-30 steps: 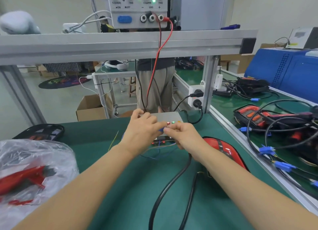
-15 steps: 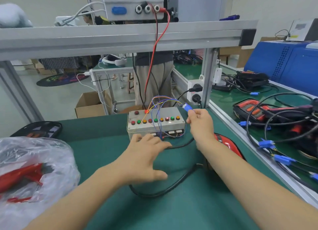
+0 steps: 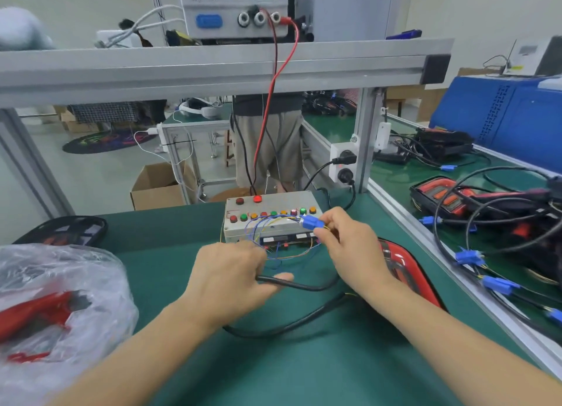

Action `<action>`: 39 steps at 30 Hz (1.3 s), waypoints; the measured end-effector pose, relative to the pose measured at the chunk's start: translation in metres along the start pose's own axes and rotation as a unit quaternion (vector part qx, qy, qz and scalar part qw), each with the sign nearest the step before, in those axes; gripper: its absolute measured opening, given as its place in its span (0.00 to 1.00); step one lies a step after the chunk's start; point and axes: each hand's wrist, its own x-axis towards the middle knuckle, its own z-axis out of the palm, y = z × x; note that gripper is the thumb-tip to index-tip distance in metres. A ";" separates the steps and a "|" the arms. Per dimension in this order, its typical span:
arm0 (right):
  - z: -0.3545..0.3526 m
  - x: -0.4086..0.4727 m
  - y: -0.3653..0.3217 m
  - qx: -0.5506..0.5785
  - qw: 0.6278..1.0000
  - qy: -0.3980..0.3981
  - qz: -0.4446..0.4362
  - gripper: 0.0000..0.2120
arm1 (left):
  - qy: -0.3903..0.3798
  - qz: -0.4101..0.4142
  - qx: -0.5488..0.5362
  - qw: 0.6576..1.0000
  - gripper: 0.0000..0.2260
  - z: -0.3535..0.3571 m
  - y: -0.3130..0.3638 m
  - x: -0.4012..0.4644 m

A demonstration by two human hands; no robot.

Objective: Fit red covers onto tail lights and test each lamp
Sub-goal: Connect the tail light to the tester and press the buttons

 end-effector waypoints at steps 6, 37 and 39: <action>-0.003 -0.003 -0.001 -0.073 0.996 0.041 0.006 0.08 | -0.091 -0.044 -0.417 0.903 0.14 -0.046 -0.009 0.028; -0.082 -0.017 0.090 -0.100 0.935 0.038 0.338 0.07 | -0.061 0.066 -0.227 0.970 0.29 -0.009 0.048 0.000; -0.086 -0.032 0.093 -0.139 0.920 -0.035 0.364 0.12 | -0.107 0.042 -0.155 0.981 0.31 0.008 0.062 -0.001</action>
